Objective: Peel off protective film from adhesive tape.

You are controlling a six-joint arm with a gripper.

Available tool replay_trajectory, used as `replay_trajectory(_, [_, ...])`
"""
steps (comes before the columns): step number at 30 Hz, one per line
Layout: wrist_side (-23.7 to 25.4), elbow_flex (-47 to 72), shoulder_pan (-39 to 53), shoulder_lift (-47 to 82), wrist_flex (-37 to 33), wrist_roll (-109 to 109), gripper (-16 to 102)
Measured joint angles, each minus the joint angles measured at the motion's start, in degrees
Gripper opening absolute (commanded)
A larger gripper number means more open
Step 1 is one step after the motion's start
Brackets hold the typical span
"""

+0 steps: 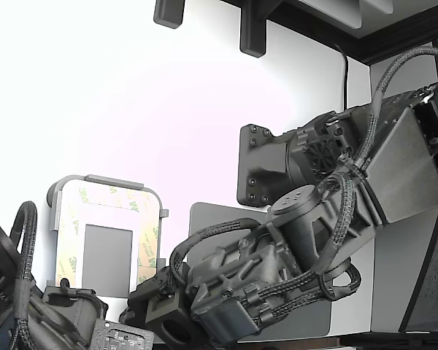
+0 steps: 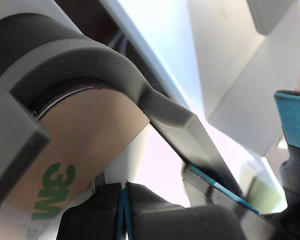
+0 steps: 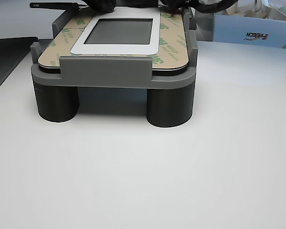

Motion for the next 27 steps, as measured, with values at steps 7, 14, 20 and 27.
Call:
replay_trajectory(7, [0.1,-0.7,0.0,0.1,1.8,0.0,-11])
replay_trajectory(14, [0.2,-1.1,0.0,0.1,2.4,-0.1,-11])
replay_trajectory(20, [0.2,-2.3,0.0,0.1,2.5,-0.1,-11])
replay_trajectory(27, [0.4,-2.5,0.0,0.1,2.4,0.2,-11])
